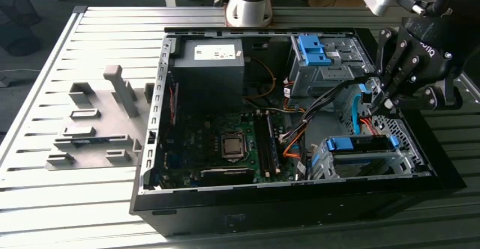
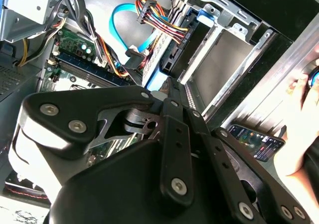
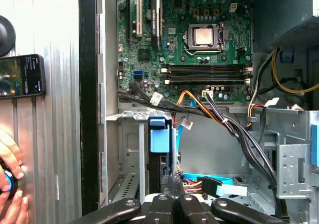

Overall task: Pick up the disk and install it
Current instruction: 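Insert the second disk wire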

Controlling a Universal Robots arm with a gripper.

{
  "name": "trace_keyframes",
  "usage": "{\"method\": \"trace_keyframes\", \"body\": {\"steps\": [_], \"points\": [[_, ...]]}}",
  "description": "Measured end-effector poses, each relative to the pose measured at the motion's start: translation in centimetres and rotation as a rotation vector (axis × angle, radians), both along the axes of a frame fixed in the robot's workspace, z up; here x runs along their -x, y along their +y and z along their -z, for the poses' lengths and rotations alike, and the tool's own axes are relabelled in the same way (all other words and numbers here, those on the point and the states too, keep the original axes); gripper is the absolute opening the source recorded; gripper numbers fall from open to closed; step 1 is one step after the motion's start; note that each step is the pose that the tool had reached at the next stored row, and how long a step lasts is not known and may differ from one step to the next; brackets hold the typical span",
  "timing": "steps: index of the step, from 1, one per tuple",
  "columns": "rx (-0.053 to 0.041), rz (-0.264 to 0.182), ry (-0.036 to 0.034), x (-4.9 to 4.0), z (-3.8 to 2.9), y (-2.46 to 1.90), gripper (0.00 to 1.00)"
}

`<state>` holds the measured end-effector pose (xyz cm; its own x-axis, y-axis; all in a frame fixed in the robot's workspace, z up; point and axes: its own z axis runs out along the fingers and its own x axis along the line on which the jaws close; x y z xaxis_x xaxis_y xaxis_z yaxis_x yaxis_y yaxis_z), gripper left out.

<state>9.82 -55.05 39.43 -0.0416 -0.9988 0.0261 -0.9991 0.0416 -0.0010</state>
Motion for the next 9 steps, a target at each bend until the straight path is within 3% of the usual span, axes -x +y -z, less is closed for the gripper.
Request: {"method": "trace_keyframes", "body": {"steps": [9], "points": [[-0.0003, 0.0, 0.0, 0.0, -0.89, 0.0, 0.11]]}}
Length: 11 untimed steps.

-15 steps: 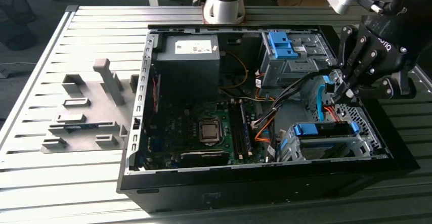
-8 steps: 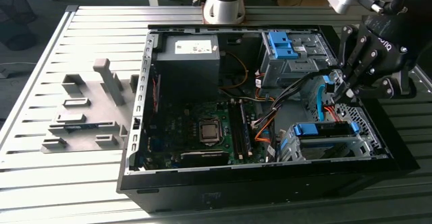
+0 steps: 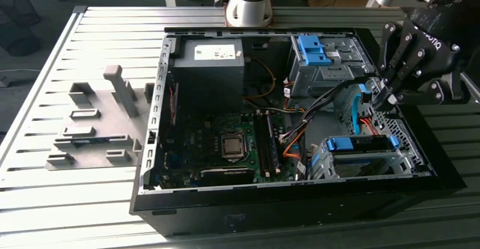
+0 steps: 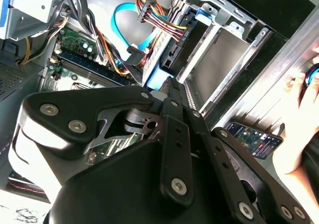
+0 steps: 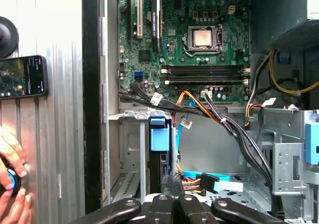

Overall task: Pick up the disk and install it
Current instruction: 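Insert the second disk wire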

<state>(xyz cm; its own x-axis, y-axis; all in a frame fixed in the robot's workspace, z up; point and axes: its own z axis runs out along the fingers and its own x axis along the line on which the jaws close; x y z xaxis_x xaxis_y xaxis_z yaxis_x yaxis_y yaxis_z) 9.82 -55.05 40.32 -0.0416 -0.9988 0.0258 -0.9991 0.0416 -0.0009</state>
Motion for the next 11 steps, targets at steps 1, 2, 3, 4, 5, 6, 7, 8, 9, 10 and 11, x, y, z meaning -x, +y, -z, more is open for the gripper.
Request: {"method": "trace_keyframes", "body": {"steps": [1, 2, 3, 4, 5, 6, 7, 8, 9, 10, 11], "points": [[0.0001, 0.0, 0.0, 0.0, -0.06, 0.0, 0.11], [0.0001, 0.0, 0.0, 0.0, -0.12, 0.0, 0.11], [0.0001, 0.0, 0.0, 0.0, -0.17, 0.0, 0.11], [0.0001, 0.0, 0.0, 0.0, -0.22, 0.0, 0.11], [0.0, 0.0, 0.0, 0.0, -0.26, 0.0, 0.11], [0.0, 0.0, 0.0, 0.0, -0.29, 0.0, 0.11], [0.0, 0.0, 0.0, 0.0, -0.34, 0.0, 0.11], [0.0002, 0.0, 0.0, 0.0, -0.42, 0.01, 0.11], [0.0002, 0.0, 0.0, 0.0, -0.49, 0.05, 0.11], [0.0, 0.0, 0.0, 0.0, -0.55, 0.09, 0.11], [0.0001, 0.0, 0.0, 0.0, -0.65, 0.13, 0.11]]}}
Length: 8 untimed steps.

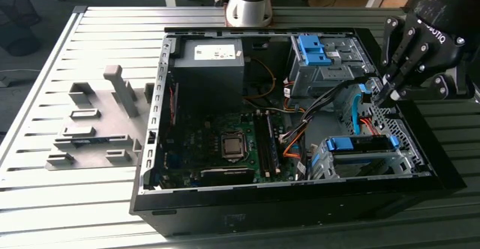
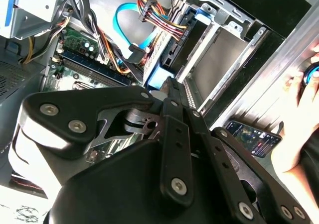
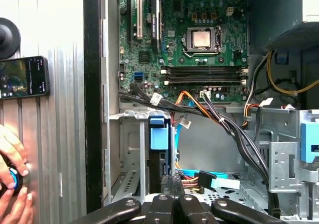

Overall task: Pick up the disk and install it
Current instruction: 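Insert the second disk wire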

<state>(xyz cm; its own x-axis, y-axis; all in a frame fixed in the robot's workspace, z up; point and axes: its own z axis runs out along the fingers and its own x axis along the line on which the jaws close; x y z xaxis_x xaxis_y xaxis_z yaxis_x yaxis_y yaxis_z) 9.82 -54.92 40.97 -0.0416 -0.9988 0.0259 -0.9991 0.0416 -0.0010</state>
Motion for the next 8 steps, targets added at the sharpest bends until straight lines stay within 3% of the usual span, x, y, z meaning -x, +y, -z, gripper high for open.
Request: {"method": "trace_keyframes", "body": {"steps": [3, 8], "points": [[-0.0003, 0.0, 0.0, 0.0, -0.14, 0.29, 0.11], [0.0, 0.001, 0.0033, -0.04, 0.33, 1.72, 0.11]]}}
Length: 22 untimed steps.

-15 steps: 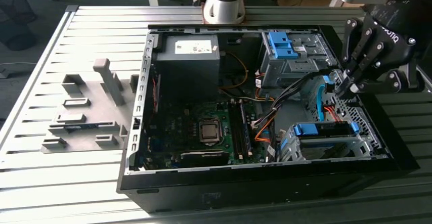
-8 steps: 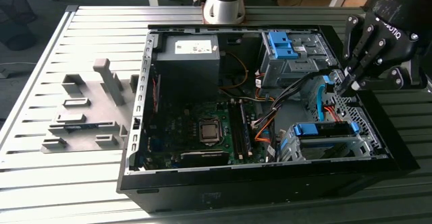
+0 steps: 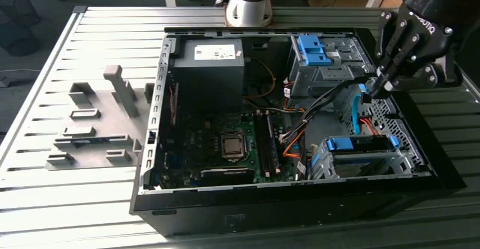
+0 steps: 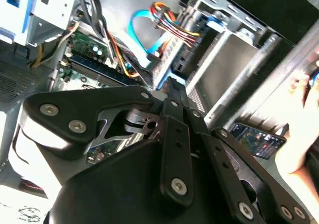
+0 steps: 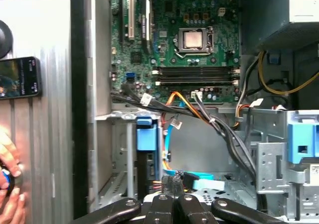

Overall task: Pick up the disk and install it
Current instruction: 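Insert the second disk wire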

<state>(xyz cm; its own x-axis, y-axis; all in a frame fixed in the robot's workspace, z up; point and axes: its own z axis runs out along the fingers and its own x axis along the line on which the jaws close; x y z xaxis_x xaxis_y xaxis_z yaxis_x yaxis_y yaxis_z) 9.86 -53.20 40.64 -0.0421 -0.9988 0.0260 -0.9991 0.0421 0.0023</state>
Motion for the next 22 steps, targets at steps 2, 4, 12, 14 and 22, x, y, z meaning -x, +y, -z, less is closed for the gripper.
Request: {"method": "trace_keyframes", "body": {"steps": [2, 4, 12, 14, 22], "points": [[0.0, 0.0, 0.0024, -0.07, 0.36, 0.39, 0.11], [0.0, 0.0, 0.0045, -0.16, 0.73, 0.74, 0.11], [0.0, 0.0, 0.0066, -0.21, 1.12, 0.86, 0.11], [0.0, 0.0, 0.0066, -0.21, 1.13, 0.86, 0.11], [0.0003, 0.0, 0.0066, -0.21, 1.14, 0.86, 0.11]]}}
